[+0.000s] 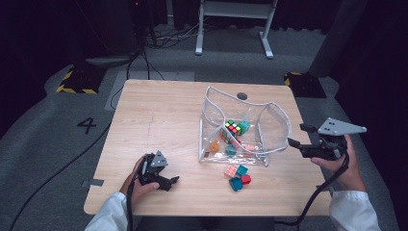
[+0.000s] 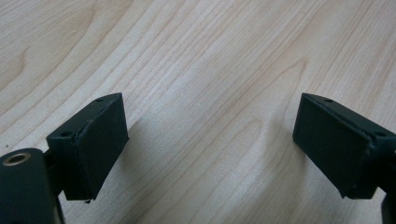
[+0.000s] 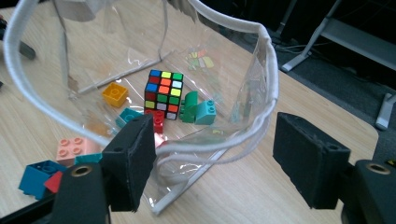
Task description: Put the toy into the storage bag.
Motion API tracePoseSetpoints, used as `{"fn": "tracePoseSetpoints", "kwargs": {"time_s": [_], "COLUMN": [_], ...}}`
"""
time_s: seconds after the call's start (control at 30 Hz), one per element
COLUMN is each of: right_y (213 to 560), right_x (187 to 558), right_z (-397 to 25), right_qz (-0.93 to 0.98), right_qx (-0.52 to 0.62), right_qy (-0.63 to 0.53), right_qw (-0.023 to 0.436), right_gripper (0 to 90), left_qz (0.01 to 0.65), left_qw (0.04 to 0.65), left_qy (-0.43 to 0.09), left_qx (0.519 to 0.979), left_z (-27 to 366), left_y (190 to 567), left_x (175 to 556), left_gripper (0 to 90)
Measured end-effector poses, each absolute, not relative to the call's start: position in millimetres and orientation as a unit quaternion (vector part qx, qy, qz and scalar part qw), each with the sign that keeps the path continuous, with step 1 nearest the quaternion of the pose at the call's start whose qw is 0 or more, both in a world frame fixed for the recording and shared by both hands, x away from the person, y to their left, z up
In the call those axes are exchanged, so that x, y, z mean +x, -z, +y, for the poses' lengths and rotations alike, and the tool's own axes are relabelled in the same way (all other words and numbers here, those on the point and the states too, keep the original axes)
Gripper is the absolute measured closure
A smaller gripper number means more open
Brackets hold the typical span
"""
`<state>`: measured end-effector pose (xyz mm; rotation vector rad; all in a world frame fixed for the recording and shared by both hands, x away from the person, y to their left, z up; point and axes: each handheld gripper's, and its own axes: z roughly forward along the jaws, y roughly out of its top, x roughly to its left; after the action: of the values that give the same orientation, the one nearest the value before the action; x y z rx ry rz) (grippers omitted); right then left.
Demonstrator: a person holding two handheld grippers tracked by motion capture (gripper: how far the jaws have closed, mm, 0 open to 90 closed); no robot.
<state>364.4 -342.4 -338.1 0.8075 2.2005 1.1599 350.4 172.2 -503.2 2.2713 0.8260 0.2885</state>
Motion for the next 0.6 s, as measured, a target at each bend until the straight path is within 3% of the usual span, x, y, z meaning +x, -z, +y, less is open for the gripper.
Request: {"fn": "tracePoseSetpoints", "kwargs": {"time_s": [0.37, 0.6], "right_y": [384, 420], "right_x": [328, 317], "right_z": [-343, -329], "right_qz": [0.813, 0.838], "right_qx": [0.296, 0.28], "right_qy": [-0.435, -0.417], "right_qw": [0.248, 0.213], "right_gripper": [33.2, 34.5], "left_qz": [0.318, 0.318], "left_qw": [0.346, 0.346], "left_qy": [-0.111, -0.111], "left_qx": [0.875, 0.875], "left_z": [172, 172], "left_y": [503, 503], "left_x": [350, 350], "left_gripper": [10.3, 10.4]}}
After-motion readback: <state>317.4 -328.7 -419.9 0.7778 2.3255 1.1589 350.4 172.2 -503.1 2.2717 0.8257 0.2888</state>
